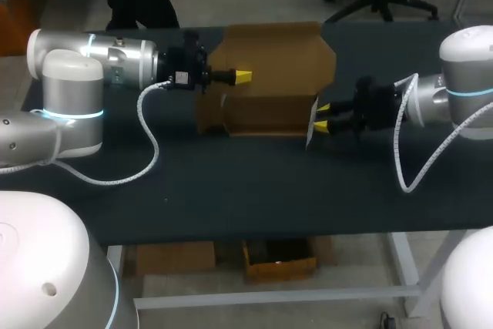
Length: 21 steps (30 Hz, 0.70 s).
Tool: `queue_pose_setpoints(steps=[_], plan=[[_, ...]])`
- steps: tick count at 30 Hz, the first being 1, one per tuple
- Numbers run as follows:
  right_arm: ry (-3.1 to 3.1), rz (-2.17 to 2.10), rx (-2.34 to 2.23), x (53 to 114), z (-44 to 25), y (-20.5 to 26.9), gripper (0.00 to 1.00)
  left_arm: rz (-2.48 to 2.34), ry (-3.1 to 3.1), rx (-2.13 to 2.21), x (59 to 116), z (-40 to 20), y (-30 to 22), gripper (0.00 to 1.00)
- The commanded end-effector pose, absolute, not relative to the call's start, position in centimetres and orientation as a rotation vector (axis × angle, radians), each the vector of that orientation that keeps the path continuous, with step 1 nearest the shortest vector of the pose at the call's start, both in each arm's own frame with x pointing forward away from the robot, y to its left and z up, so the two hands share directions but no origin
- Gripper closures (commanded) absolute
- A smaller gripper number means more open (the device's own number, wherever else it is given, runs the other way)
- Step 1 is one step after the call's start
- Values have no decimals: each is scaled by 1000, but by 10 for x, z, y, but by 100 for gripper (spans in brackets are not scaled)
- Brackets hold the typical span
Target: Assemble the packaging by folding the flat box into shape, placing the metal phone stand inside, and closing the box properly
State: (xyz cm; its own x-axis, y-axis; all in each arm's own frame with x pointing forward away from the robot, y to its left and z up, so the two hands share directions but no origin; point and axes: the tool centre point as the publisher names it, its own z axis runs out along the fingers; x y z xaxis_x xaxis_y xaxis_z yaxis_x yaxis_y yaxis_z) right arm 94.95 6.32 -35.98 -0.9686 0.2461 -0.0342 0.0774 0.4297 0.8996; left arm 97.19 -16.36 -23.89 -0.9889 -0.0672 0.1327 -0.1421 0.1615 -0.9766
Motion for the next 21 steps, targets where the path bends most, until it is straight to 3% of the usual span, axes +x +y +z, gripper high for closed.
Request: queue_pose_setpoints(steps=[1,21], plan=[[2491,1574,306,943,-360,68,62,1987,-2349,211,973,-244,-163,100],[2362,1565,504,938,-360,76,62,1987,-2349,211,973,-244,-163,100]])
